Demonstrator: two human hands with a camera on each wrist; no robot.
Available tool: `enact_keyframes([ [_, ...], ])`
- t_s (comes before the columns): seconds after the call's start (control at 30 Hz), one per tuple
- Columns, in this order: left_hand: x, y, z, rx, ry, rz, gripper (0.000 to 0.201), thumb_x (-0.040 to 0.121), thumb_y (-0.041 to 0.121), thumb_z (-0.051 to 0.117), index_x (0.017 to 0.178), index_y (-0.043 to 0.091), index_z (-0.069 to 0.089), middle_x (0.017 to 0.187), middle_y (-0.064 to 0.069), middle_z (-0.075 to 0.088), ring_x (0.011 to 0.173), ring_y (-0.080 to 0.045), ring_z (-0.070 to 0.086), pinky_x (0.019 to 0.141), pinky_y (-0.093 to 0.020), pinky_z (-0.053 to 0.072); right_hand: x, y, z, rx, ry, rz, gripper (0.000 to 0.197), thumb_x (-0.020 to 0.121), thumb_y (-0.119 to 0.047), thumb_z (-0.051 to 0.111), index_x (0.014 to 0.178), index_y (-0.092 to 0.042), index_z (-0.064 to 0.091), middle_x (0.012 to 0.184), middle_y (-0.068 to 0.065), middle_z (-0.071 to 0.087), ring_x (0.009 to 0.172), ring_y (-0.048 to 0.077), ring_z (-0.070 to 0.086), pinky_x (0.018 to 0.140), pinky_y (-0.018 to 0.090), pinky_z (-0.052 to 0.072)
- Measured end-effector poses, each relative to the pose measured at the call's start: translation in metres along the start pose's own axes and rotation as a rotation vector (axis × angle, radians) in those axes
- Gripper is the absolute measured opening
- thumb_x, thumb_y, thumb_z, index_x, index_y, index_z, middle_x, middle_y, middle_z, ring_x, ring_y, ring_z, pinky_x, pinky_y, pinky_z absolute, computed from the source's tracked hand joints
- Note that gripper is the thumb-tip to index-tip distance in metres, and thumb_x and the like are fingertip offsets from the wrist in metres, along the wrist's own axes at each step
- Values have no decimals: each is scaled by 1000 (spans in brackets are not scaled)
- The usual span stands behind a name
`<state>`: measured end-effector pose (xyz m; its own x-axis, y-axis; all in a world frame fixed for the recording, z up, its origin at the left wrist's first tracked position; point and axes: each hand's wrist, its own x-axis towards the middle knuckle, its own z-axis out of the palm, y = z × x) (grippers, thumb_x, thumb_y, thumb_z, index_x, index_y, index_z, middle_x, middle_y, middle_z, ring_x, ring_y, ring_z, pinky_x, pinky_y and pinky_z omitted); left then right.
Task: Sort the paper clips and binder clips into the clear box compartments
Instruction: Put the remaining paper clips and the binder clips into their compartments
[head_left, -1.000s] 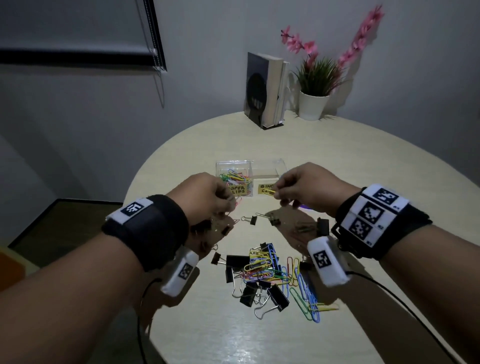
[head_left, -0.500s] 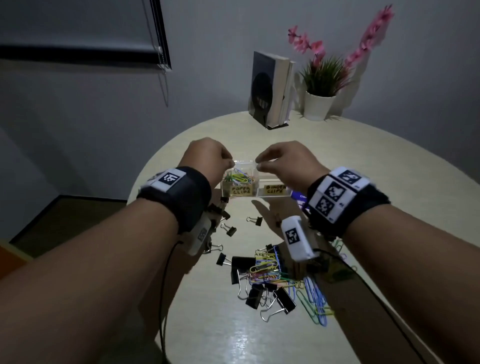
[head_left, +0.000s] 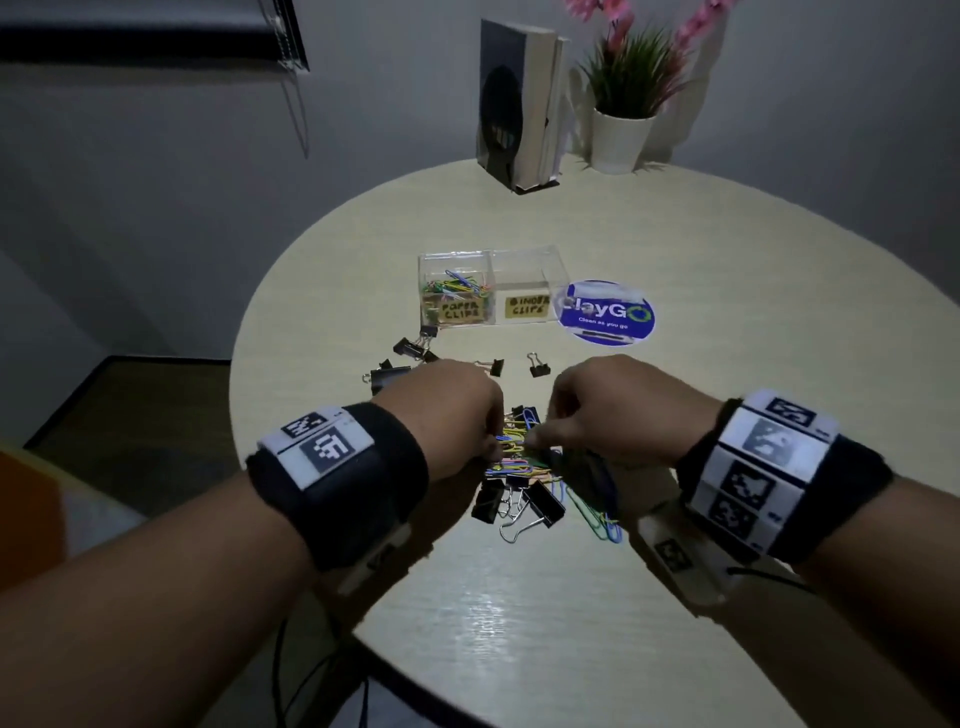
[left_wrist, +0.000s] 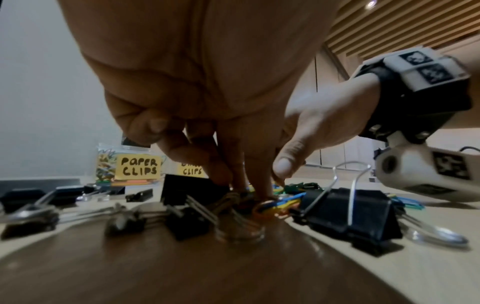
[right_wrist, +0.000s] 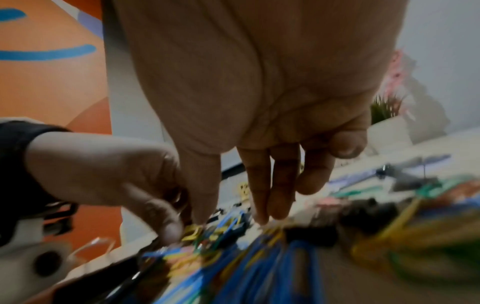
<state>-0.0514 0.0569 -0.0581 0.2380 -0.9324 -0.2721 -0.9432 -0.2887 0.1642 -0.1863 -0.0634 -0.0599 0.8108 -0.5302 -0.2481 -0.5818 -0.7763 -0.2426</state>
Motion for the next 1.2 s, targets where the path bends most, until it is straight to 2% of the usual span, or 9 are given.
enact_keyframes([
  [0.1, 2, -3, -1, 3, 28, 28, 12, 85, 30, 69, 93, 22, 74, 98, -1, 67, 92, -23, 64, 78, -32, 52, 2, -8, 6, 52, -51, -35, 25, 78, -45, 72, 76, -21, 68, 80, 0, 70, 79, 20, 64, 70, 33, 50],
  [0.2, 3, -4, 0, 26, 46, 44, 16, 87, 31, 65, 97, 22, 74, 101, -3, 64, 92, -26, 62, 81, -35, 52, 5, -6, 6, 145, -44, -39, 11, 82, -28, 70, 78, -18, 70, 79, -2, 69, 80, 19, 64, 72, 31, 50],
  [0.27, 4, -5, 0, 29, 64, 65, 17, 88, 32, 63, 98, 22, 73, 102, -2, 62, 93, -24, 61, 81, -34, 51, 6, -2, 4, 196, -32, -28, 9, 83, -24, 70, 81, -16, 73, 76, -7, 69, 77, 14, 64, 66, 27, 49],
  [0.4, 2, -9, 1, -51, 155, 99, 7, 90, 32, 63, 91, 27, 68, 93, 5, 67, 91, -18, 61, 79, -34, 50, 0, 13, -4, 293, 30, 7, 5, 79, -21, 72, 75, -18, 72, 66, -13, 69, 63, 0, 61, 52, 15, 40],
  [0.57, -1, -7, 3, -51, 95, 101, 7, 86, 31, 66, 93, 30, 69, 90, 9, 70, 91, -15, 62, 78, -32, 52, -18, 27, -14, 264, 2, 12, 4, 75, -24, 78, 74, -23, 74, 64, -12, 70, 58, -3, 60, 60, 21, 48],
  [0.63, -2, -5, 5, -3, 43, 94, 18, 85, 35, 67, 103, 32, 70, 97, 10, 71, 96, -15, 61, 81, -31, 52, -26, 27, -12, 174, -44, 6, 4, 75, -28, 75, 75, -24, 75, 69, -9, 73, 66, 2, 65, 67, 26, 51],
  [0.77, -3, 0, 8, 56, 42, 115, 22, 88, 33, 63, 110, 33, 68, 103, 9, 69, 100, -15, 59, 75, -26, 44, -35, 19, 1, -63, -58, 35, 31, 70, -51, 75, 79, -21, 71, 77, -4, 70, 76, 16, 64, 64, 31, 49],
  [0.97, -5, 11, 9, 175, 45, 155, 23, 92, 26, 54, 111, 29, 66, 103, 3, 67, 98, -22, 60, 75, -34, 50, -37, 13, 4, -77, -1, -8, 9, 81, -31, 68, 86, -24, 67, 90, -3, 69, 87, 21, 62, 65, 30, 44],
  [1.2, -8, 26, 6, 451, 46, 190, 14, 92, 22, 51, 99, 19, 62, 88, -3, 64, 85, -29, 62, 66, -36, 52, -37, 14, 6, -12, 27, -23, 14, 77, -20, 69, 91, -23, 70, 92, -3, 71, 89, 20, 63, 71, 30, 50],
])
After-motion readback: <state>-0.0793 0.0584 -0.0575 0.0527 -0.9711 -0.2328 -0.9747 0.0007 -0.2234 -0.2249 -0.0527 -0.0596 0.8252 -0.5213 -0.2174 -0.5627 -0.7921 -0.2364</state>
